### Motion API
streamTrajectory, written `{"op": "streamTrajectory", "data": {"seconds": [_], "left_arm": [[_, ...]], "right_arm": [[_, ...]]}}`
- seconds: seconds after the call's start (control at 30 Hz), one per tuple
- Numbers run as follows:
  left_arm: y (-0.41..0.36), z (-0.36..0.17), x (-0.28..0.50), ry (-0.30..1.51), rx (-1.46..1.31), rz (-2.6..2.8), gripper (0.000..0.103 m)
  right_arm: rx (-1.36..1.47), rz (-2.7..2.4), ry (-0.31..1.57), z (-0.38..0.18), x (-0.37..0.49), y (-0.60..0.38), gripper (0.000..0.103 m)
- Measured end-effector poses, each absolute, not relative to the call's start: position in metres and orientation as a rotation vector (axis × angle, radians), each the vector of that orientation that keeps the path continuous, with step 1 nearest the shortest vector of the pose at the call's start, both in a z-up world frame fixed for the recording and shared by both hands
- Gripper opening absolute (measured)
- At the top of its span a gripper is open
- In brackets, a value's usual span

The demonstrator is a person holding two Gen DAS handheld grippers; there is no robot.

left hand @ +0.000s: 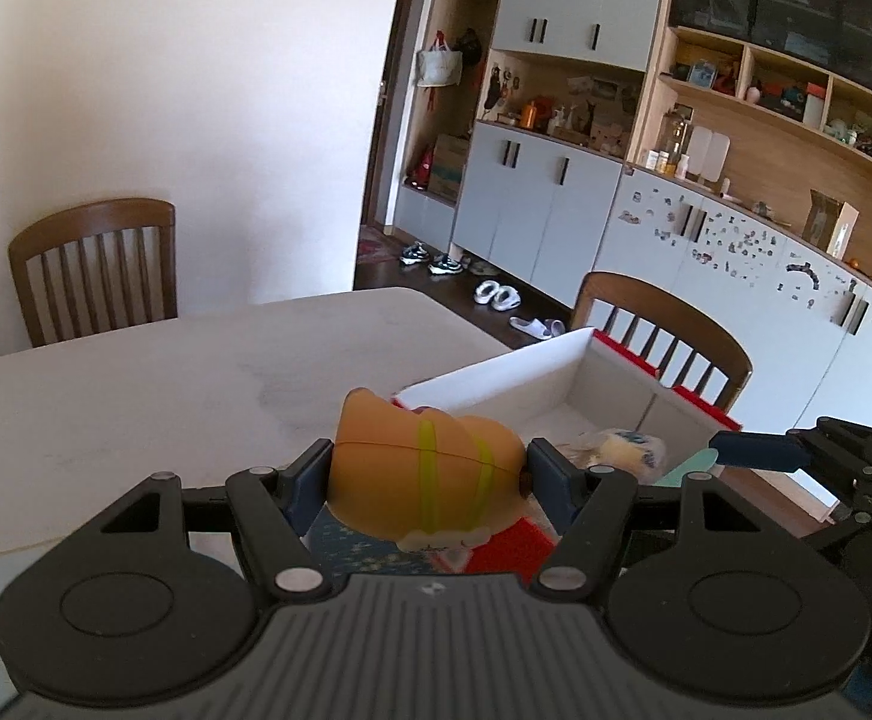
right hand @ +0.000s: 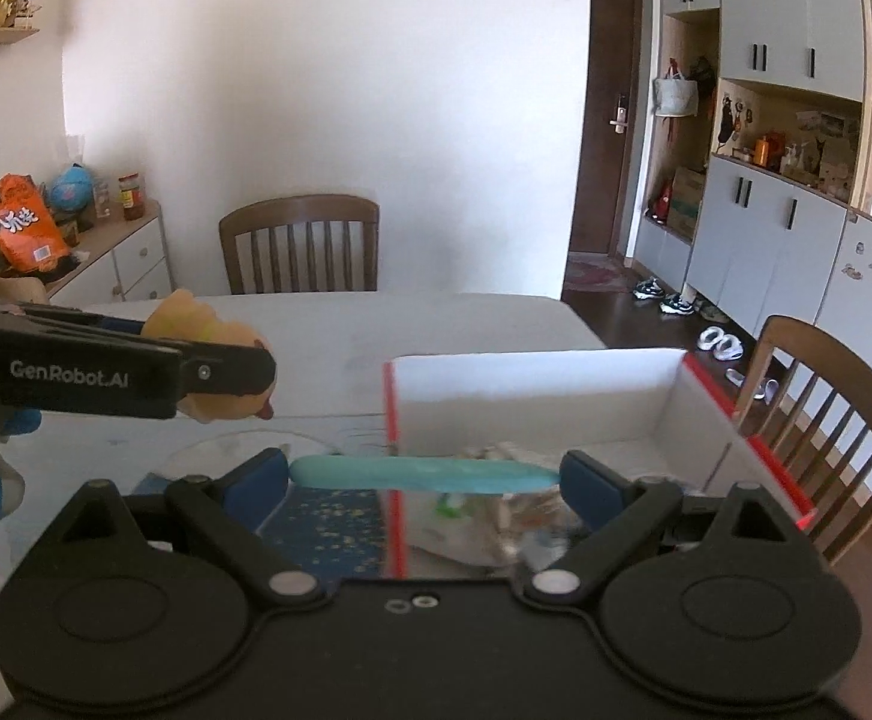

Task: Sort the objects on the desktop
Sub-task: 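Carry the yellow plush toy and green stick over the red shoebox with both tools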

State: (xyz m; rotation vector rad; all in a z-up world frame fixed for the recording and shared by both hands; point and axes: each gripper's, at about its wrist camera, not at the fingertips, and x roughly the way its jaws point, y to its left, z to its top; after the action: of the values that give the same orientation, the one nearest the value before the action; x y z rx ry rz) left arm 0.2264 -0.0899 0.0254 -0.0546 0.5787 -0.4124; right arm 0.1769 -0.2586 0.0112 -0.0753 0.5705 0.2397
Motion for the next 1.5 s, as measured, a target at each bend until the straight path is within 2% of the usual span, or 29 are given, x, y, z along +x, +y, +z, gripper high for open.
{"op": "streamTrajectory", "data": {"seconds": [0.6, 0.93, 1.5], "left_arm": [[-0.195, 0.012, 0.25, 0.651, -0.017, -0.47, 0.069], [-0.219, -0.007, 0.282, 0.741, 0.005, -0.446, 0.069], [-0.242, -0.036, 0.35, 0.867, 0.068, -0.402, 0.069]], "right_arm": [[-0.087, 0.218, 0.604, 0.002, 0.211, -0.361, 0.097], [-0.093, 0.271, 0.687, -0.017, 0.239, -0.391, 0.097], [-0.141, 0.393, 0.825, -0.041, 0.268, -0.383, 0.097]]}}
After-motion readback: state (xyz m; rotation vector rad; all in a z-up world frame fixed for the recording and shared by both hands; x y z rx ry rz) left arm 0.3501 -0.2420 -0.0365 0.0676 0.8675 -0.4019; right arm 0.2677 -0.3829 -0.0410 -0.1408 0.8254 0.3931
